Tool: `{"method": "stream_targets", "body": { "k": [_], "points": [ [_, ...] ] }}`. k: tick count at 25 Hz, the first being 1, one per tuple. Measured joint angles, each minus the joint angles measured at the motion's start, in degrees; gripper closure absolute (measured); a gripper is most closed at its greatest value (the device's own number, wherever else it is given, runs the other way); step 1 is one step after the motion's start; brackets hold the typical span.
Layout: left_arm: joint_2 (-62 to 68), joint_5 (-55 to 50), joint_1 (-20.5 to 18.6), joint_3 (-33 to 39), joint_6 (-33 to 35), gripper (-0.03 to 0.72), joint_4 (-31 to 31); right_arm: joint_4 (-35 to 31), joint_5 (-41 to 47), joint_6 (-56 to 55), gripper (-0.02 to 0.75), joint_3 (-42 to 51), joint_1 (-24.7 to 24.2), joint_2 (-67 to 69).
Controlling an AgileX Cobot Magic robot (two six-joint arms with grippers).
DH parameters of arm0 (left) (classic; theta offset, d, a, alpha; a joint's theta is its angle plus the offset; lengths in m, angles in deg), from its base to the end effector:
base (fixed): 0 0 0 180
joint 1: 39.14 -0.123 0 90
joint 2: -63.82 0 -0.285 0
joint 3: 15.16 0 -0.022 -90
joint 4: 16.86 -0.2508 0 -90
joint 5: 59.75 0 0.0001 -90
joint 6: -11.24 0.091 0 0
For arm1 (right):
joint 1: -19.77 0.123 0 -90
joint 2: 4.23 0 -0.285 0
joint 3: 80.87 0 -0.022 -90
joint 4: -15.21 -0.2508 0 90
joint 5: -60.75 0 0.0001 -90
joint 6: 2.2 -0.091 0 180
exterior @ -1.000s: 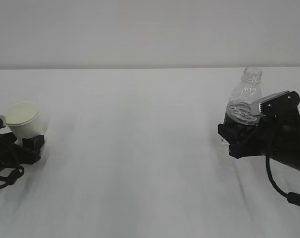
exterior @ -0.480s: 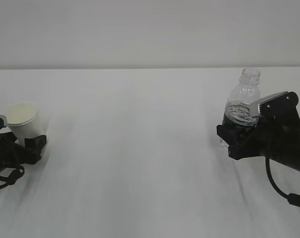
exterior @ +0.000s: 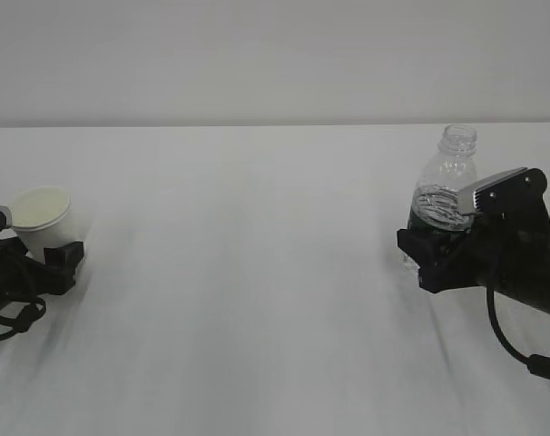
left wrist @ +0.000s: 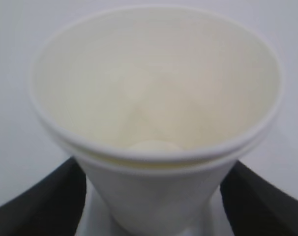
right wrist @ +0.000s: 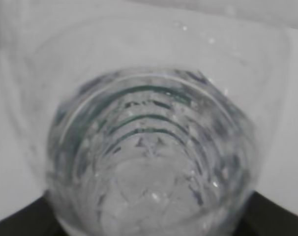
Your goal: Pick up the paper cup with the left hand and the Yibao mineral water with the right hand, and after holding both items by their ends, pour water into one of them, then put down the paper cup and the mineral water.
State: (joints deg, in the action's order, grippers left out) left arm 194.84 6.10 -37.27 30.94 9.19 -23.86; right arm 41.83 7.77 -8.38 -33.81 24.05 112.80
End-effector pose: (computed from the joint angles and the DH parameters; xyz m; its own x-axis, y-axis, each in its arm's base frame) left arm 0.3053 -0.0201 0.0555 -0.3632 0.0262 -0.9314 0.1411 0.9896 -0.0272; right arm 0.2936 0.0546 0.1067 -0.3296 -0.1971 -0.9233 -0.4636 0.8857 -0.0236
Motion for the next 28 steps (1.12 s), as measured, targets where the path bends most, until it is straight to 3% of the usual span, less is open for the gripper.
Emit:
{"method": "stream_targets", "body": {
  "k": [28],
  "points": [
    [0.00,0.00,0.00,-1.55,0.00,0.092,0.70,0.57,0.00,0.00,0.303,0.00,0.00,0.00]
  ]
}}
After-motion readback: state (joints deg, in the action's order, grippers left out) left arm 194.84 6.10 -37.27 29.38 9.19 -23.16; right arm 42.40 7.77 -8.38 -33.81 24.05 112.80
